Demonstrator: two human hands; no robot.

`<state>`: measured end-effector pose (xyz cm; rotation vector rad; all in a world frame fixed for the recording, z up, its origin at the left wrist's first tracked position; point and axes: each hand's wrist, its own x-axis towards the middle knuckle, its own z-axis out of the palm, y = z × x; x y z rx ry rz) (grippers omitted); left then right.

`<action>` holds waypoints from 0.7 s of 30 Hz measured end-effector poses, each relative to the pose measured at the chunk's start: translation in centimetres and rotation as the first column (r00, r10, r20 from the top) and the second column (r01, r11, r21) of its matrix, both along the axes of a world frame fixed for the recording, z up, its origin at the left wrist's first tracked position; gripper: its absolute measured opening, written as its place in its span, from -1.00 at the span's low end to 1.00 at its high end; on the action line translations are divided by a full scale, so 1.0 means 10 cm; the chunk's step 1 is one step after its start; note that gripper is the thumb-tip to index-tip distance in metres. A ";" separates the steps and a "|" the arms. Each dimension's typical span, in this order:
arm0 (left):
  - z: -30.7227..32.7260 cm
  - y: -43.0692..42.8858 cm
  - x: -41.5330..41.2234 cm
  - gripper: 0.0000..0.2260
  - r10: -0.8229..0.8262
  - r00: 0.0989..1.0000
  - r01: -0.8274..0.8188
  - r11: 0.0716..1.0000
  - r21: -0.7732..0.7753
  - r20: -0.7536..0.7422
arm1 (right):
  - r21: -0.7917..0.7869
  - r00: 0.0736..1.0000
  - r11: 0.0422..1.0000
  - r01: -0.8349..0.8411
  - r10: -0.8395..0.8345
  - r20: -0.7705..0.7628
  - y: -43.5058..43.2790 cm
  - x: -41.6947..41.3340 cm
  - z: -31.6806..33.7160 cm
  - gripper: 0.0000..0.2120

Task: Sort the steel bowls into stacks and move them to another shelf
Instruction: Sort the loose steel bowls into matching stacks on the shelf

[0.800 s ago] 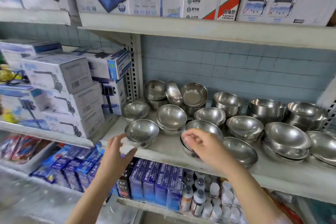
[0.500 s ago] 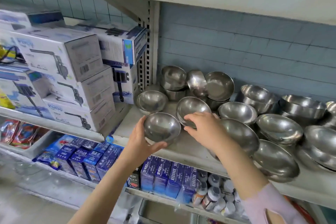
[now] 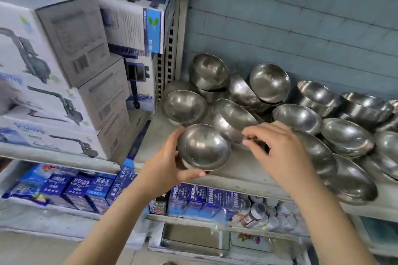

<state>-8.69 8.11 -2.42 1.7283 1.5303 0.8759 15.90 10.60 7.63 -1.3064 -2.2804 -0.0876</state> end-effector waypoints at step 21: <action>-0.01 -0.04 -0.05 0.05 0.008 0.991 -0.014 0.999 0.048 0.132 | -0.213 0.965 0.951 -0.223 0.184 -0.187 -0.05 -0.13 -0.19 -0.59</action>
